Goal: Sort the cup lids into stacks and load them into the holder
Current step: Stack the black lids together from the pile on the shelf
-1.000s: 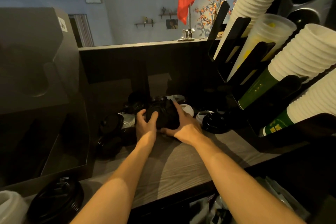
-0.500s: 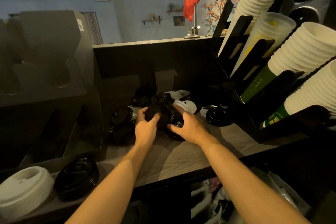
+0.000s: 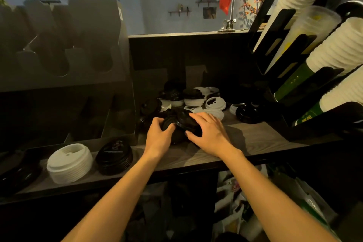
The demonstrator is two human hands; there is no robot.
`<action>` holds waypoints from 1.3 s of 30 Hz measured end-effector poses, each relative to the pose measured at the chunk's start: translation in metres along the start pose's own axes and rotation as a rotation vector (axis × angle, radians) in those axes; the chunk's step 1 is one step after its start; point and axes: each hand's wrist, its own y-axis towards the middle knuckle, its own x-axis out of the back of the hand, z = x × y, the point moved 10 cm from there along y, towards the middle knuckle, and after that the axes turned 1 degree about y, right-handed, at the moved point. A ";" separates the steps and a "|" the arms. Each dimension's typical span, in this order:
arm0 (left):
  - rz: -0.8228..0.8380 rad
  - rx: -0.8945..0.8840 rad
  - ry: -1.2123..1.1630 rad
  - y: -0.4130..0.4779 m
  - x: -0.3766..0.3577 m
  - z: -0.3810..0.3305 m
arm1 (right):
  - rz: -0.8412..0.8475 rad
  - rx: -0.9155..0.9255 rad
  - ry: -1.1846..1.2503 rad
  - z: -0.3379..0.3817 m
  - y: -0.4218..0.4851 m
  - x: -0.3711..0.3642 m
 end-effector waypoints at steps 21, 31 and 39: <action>-0.059 -0.068 -0.254 -0.013 0.014 -0.015 | -0.208 -0.097 0.079 0.000 -0.010 0.025; -0.147 -0.110 -0.348 -0.013 0.025 -0.017 | -0.379 0.115 0.167 0.026 -0.018 0.041; -0.175 -0.019 -0.467 -0.006 0.023 -0.005 | -0.470 0.095 0.309 0.023 -0.018 0.046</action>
